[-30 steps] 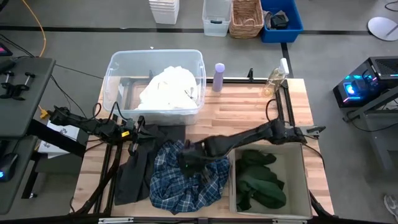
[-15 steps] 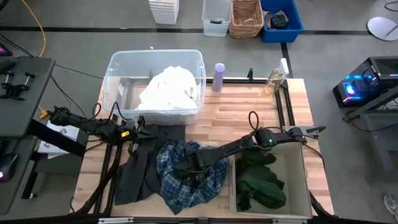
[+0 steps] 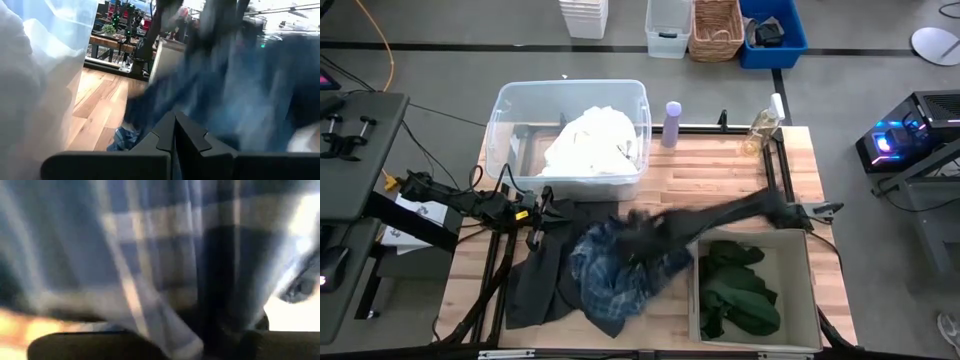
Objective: Sort clothes
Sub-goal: Put the blue cloth into the brown bin
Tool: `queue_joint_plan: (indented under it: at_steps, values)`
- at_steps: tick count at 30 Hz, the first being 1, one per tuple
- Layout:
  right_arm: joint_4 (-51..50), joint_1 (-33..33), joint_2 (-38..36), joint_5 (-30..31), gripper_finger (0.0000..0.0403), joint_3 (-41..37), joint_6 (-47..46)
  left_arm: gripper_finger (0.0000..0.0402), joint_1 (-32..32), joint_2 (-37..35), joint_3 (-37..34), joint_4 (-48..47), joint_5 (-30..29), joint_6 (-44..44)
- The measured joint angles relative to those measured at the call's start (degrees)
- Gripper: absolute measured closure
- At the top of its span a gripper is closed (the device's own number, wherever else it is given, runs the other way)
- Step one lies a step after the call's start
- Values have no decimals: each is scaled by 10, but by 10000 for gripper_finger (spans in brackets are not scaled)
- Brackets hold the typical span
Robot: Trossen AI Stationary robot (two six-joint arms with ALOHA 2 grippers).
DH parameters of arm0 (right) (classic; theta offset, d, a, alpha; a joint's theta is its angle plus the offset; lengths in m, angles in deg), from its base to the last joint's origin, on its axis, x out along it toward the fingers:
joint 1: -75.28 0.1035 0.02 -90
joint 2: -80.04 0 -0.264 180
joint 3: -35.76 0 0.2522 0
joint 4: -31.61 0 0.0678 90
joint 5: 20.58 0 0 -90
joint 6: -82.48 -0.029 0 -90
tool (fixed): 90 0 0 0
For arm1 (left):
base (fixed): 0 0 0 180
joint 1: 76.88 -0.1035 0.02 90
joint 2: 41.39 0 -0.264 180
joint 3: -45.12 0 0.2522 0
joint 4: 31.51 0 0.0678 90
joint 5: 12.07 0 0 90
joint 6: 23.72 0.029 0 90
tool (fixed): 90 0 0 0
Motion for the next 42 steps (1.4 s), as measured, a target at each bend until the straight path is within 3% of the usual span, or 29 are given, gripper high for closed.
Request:
queue_joint_plan:
  at_steps: [9,15,20,23,27,32,42]
  values:
    - [79,-34,-221,-38,372,1,-146,401,0,0,0,0,0,0]
    - [73,5,-320,-18,373,3,-246,401,0,0,0,0,0,0]
    - [33,111,-403,131,373,3,-337,401,0,0,0,0,0,0]
    - [-43,197,-439,230,373,4,-441,401,0,0,0,0,0,0]
    - [-171,301,-441,287,373,-3,-614,401,0,0,0,0,0,0]
    - [-164,376,-433,239,373,-82,-742,401,0,0,0,0,0,0]
    - [-153,432,-432,-83,373,-381,-1012,401,0,0,0,0,0,0]
